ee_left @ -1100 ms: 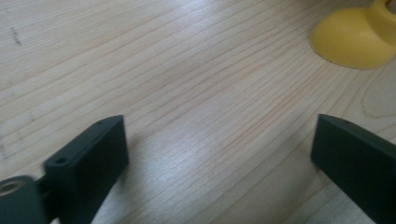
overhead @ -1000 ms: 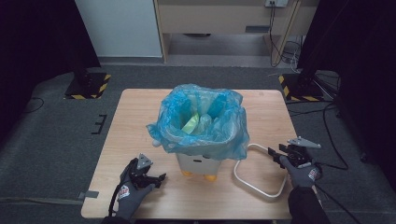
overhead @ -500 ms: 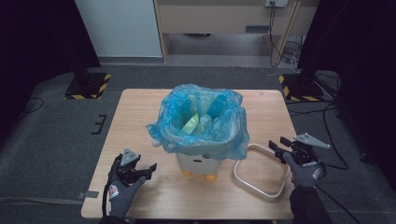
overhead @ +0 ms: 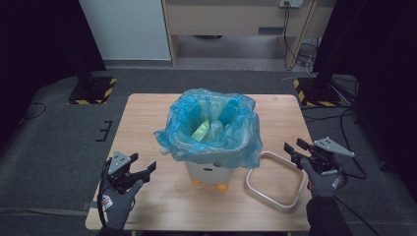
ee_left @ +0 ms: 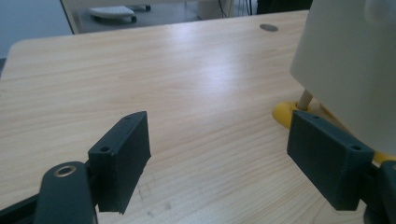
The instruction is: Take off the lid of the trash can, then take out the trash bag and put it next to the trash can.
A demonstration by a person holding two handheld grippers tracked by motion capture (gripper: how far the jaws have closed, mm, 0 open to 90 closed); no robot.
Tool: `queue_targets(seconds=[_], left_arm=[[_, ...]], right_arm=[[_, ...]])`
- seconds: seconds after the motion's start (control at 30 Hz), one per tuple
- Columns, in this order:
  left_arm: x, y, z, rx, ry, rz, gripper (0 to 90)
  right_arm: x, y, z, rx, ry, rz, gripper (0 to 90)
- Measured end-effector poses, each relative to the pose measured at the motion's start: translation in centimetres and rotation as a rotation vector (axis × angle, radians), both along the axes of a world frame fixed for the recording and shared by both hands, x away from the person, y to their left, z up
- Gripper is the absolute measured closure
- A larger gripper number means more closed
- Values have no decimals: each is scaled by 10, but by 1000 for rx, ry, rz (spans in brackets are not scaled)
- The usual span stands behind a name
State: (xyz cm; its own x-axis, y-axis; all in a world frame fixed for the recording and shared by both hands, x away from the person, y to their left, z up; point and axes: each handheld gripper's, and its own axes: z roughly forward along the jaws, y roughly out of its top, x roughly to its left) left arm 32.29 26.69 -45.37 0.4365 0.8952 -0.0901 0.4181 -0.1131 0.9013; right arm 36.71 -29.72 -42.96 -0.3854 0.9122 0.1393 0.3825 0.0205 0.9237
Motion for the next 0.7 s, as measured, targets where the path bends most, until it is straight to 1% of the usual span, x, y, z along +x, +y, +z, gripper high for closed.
queue_targets(seconds=[0.17,0.3,0.37,0.4,0.43,0.5,0.57,0.6,0.7], left_arm=[[-3,1,10,-6,-20,1,205],[-6,1,19,-16,-49,4,205],[-8,0,24,-26,-66,2,205],[-9,0,27,-30,-74,0,205],[-9,-1,30,-36,-80,0,205],[-11,-2,34,-44,-91,-3,205],[-12,-2,39,-48,-97,-6,205],[-13,-3,41,-51,-100,-7,205],[-15,-4,46,-50,-110,-3,205]], right_arm=[[-2,2,9,-14,-31,13,408],[-5,5,16,-13,-47,29,398],[-7,8,22,-4,-62,38,398],[-9,10,27,-3,-79,46,399],[-9,10,27,-3,-79,46,399],[-11,12,32,3,-90,54,400],[-12,14,36,2,-106,62,401],[-13,15,38,7,-108,63,401],[-15,16,42,1,-120,69,401]])
